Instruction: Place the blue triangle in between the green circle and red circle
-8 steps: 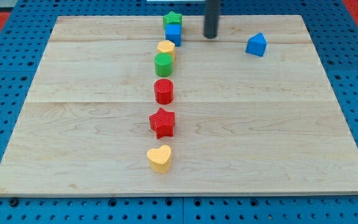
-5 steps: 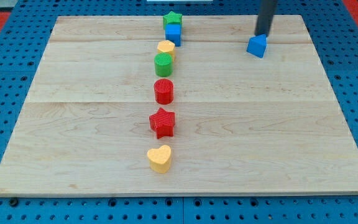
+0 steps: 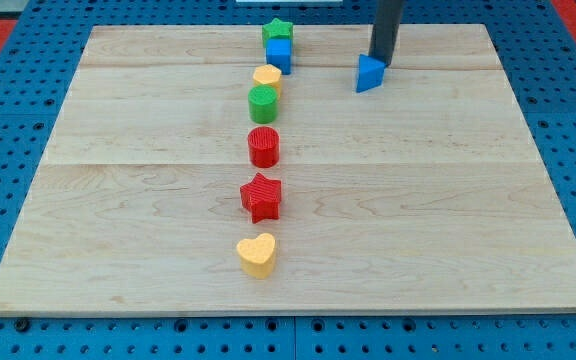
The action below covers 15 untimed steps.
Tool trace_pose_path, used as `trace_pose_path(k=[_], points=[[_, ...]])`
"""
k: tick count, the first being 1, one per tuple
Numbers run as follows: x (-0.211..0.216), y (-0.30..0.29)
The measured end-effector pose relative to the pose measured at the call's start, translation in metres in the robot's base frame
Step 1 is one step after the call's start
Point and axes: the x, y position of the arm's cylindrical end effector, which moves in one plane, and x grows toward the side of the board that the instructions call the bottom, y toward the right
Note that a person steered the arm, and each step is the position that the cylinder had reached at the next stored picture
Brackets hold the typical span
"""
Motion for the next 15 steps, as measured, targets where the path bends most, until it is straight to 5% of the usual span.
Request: trace_pose_path(k=[2,4,10,15], points=[[0.055,-0.022],[0.041,-0.044],[0.133,-0.072],[0.120,-0.111]])
